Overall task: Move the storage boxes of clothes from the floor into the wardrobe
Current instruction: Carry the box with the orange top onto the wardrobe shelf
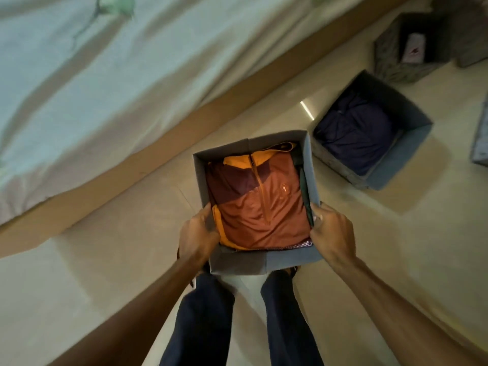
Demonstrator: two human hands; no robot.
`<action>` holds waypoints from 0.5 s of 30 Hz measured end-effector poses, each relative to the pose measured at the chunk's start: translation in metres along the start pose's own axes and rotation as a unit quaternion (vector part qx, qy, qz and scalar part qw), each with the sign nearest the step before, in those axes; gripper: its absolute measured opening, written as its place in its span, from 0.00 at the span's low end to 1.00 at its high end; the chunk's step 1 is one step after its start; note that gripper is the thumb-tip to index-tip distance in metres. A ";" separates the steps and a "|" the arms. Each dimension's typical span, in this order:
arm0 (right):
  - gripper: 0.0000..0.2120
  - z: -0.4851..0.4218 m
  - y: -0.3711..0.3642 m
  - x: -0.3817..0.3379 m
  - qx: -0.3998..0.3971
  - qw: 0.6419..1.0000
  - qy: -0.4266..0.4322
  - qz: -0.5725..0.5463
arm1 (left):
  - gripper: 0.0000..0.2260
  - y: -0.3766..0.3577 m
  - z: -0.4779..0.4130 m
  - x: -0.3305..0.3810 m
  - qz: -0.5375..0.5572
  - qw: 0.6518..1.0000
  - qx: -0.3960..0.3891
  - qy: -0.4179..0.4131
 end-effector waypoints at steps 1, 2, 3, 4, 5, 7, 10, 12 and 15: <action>0.22 0.021 0.029 -0.005 0.011 1.000 -0.019 -0.005 | 0.30 0.016 0.024 0.015 -0.006 1.000 -0.002 -0.008; 0.23 0.037 0.051 -0.010 0.013 0.999 -0.036 -0.010 | 0.31 0.031 0.044 0.029 -0.007 1.000 -0.005 -0.015; 0.24 0.058 0.080 -0.016 0.018 0.998 -0.051 -0.017 | 0.32 0.048 0.071 0.044 -0.006 1.000 -0.013 -0.020; 0.24 0.075 0.105 -0.023 0.021 0.998 -0.055 -0.021 | 0.32 0.062 0.093 0.057 -0.002 0.999 -0.024 -0.026; 0.24 0.088 0.126 -0.029 0.028 0.997 -0.061 -0.025 | 0.33 0.075 0.111 0.066 -0.001 0.999 -0.032 -0.029; 0.24 0.121 0.182 -0.042 0.040 0.995 -0.081 -0.032 | 0.34 0.109 0.151 0.092 -0.010 0.998 -0.044 -0.038; 0.24 0.165 0.251 -0.061 0.053 0.993 -0.088 -0.059 | 0.34 0.158 0.196 0.129 -0.023 0.997 -0.038 -0.058; 0.24 0.192 0.293 -0.071 0.068 0.991 -0.087 -0.072 | 0.32 0.189 0.225 0.157 -0.028 0.996 -0.026 -0.075; 0.21 0.221 0.343 -0.080 0.095 0.989 -0.072 -0.090 | 0.31 0.222 0.257 0.195 -0.028 0.995 0.002 -0.096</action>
Point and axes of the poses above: each hand's wrist, its own z-axis away from the middle knuckle, its own y-axis out of the back of the hand, x = y × z, the point moved 9 cm from there along -z, towards the middle knuckle, and after that the axes turned 10 degrees about -z, right-handed, at the moved point
